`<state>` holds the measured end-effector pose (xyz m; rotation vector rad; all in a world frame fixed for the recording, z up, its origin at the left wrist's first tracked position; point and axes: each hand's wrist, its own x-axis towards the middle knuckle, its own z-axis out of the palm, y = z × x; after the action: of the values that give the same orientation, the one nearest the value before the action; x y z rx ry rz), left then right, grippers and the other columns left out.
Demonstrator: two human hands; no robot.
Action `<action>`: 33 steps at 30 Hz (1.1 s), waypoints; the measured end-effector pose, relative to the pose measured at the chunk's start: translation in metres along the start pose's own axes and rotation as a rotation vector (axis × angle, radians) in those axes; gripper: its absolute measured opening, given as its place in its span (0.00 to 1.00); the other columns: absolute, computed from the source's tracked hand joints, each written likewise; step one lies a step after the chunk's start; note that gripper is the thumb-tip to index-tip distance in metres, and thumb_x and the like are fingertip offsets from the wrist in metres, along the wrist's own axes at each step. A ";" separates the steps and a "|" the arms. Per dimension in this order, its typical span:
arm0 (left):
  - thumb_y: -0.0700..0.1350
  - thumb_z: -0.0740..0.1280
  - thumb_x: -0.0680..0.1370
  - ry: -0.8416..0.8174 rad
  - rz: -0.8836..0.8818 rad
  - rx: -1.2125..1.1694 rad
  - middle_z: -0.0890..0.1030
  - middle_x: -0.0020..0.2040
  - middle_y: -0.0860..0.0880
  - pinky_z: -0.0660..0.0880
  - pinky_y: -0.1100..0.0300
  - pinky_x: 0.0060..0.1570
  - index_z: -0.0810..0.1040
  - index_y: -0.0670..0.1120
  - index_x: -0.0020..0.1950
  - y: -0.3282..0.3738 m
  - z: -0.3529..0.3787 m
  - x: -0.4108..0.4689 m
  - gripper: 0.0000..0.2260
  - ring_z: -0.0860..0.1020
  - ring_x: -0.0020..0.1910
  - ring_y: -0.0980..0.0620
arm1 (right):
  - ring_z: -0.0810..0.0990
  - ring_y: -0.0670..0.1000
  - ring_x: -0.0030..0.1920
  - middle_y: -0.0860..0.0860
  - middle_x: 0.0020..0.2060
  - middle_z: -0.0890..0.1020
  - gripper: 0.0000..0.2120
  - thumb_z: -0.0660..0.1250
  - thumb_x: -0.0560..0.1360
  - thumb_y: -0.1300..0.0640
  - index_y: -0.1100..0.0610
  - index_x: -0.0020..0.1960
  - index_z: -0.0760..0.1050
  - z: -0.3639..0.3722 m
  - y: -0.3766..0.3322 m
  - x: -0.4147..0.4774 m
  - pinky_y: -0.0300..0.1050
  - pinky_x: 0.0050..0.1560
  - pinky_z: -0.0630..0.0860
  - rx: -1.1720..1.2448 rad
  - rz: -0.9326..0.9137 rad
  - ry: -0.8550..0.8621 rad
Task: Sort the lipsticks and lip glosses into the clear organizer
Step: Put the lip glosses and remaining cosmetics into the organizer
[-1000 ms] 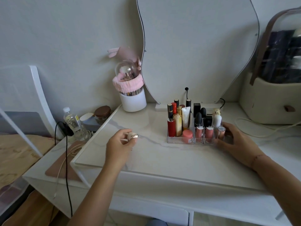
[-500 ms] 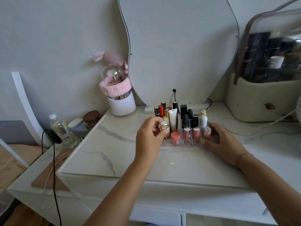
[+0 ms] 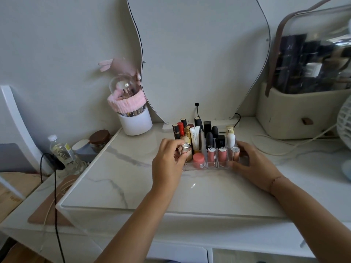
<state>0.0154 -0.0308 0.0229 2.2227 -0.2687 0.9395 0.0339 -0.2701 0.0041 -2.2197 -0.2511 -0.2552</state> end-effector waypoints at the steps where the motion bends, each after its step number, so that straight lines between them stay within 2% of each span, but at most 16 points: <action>1: 0.42 0.74 0.69 0.007 0.006 0.002 0.75 0.48 0.55 0.73 0.67 0.35 0.76 0.52 0.52 0.000 -0.001 0.000 0.14 0.77 0.37 0.57 | 0.76 0.47 0.58 0.48 0.58 0.78 0.32 0.73 0.67 0.50 0.51 0.68 0.66 0.000 0.000 0.000 0.41 0.58 0.70 -0.004 -0.002 0.004; 9: 0.41 0.73 0.70 0.088 0.045 -0.038 0.76 0.49 0.53 0.76 0.63 0.38 0.76 0.50 0.52 0.008 -0.007 0.016 0.13 0.78 0.38 0.57 | 0.76 0.48 0.59 0.48 0.58 0.78 0.31 0.73 0.68 0.51 0.51 0.68 0.66 0.000 -0.004 -0.001 0.44 0.60 0.71 0.002 0.007 -0.002; 15: 0.45 0.74 0.70 -0.003 0.062 0.005 0.75 0.47 0.54 0.75 0.63 0.37 0.77 0.51 0.54 -0.002 -0.003 0.002 0.14 0.76 0.38 0.57 | 0.76 0.48 0.58 0.49 0.58 0.78 0.31 0.73 0.68 0.51 0.51 0.68 0.66 -0.001 -0.005 -0.001 0.41 0.57 0.69 -0.001 0.011 0.001; 20: 0.41 0.74 0.69 -0.068 0.053 0.044 0.75 0.46 0.52 0.76 0.62 0.40 0.79 0.48 0.56 -0.010 -0.001 -0.002 0.16 0.76 0.39 0.56 | 0.76 0.48 0.58 0.49 0.57 0.78 0.31 0.73 0.68 0.51 0.51 0.68 0.66 -0.003 -0.005 0.000 0.42 0.58 0.70 0.001 0.007 0.003; 25: 0.39 0.74 0.70 -0.122 0.028 0.033 0.72 0.45 0.55 0.70 0.72 0.42 0.79 0.48 0.59 -0.013 -0.002 -0.008 0.19 0.75 0.38 0.57 | 0.76 0.48 0.57 0.48 0.57 0.78 0.30 0.73 0.68 0.52 0.51 0.67 0.67 0.001 -0.005 -0.002 0.40 0.56 0.69 -0.001 0.005 -0.004; 28: 0.38 0.74 0.70 -0.146 0.021 0.017 0.72 0.45 0.54 0.67 0.77 0.42 0.79 0.47 0.60 -0.012 -0.002 -0.007 0.20 0.75 0.39 0.56 | 0.76 0.48 0.59 0.49 0.58 0.77 0.31 0.73 0.68 0.52 0.51 0.68 0.66 0.000 -0.005 -0.002 0.41 0.58 0.69 0.000 0.009 -0.007; 33: 0.39 0.73 0.70 -0.169 0.019 0.018 0.72 0.45 0.54 0.69 0.69 0.44 0.78 0.46 0.61 -0.012 -0.001 -0.007 0.20 0.74 0.41 0.55 | 0.75 0.48 0.58 0.49 0.58 0.78 0.31 0.73 0.68 0.51 0.51 0.68 0.66 -0.001 -0.006 -0.002 0.41 0.58 0.69 -0.006 0.007 -0.004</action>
<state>0.0145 -0.0215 0.0120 2.3234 -0.3607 0.7675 0.0299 -0.2679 0.0084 -2.2264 -0.2453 -0.2487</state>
